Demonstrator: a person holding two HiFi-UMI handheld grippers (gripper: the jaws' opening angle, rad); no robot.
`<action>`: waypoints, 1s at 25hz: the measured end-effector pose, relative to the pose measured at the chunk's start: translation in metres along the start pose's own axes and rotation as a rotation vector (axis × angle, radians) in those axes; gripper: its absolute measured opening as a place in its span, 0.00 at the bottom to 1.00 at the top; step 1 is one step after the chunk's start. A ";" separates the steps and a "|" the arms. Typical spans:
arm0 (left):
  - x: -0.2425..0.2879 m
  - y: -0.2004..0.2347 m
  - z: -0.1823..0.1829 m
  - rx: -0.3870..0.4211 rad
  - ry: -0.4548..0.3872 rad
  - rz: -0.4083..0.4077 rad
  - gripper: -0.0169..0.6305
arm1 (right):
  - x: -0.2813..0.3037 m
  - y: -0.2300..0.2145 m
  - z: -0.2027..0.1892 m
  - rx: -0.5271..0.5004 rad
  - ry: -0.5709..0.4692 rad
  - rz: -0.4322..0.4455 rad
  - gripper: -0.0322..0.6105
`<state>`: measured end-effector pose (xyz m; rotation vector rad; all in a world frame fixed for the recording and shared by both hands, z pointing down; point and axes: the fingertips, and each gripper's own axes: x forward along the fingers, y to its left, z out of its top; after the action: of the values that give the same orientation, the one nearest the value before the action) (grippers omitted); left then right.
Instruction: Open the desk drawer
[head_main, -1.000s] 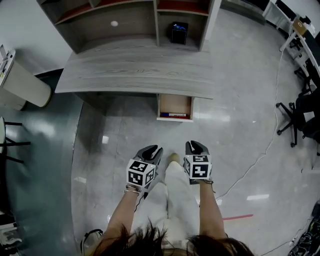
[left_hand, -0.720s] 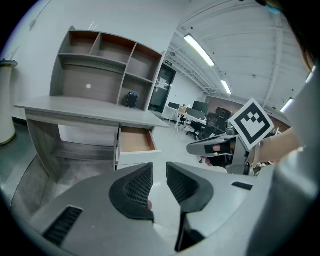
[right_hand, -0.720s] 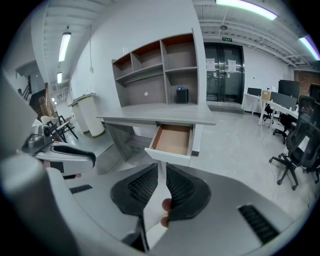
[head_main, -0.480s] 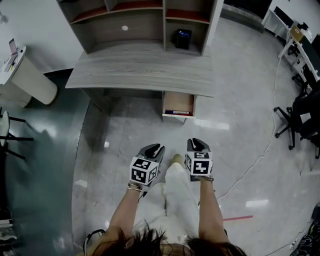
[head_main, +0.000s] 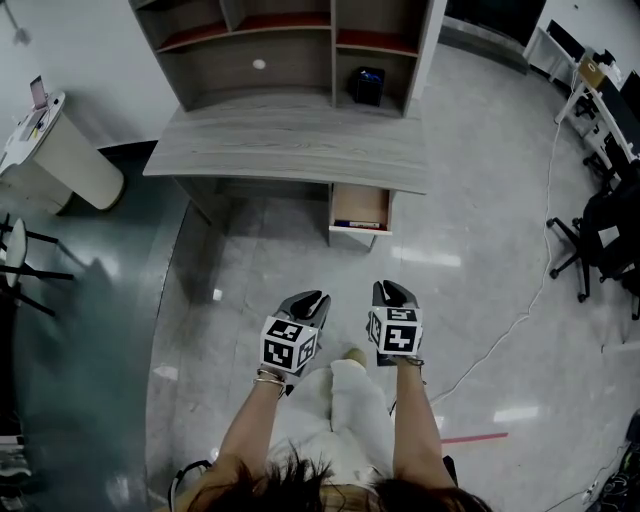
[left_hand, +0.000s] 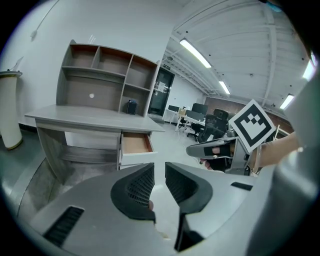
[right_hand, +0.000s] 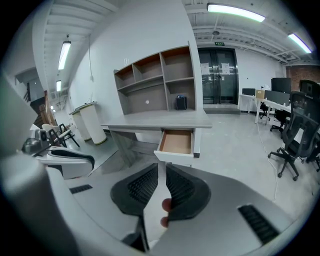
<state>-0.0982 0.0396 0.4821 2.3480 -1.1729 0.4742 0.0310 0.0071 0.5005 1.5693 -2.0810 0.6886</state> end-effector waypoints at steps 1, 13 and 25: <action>-0.002 -0.001 0.000 -0.001 -0.004 0.003 0.14 | -0.003 0.001 -0.002 0.001 -0.001 0.001 0.15; -0.027 -0.036 -0.009 -0.003 -0.029 0.020 0.12 | -0.048 -0.010 -0.016 0.014 -0.021 -0.017 0.13; -0.050 -0.074 -0.012 -0.021 -0.063 0.056 0.10 | -0.092 -0.009 -0.029 0.026 -0.038 0.020 0.12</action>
<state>-0.0677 0.1176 0.4483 2.3332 -1.2693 0.4078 0.0653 0.0914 0.4678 1.5892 -2.1263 0.7014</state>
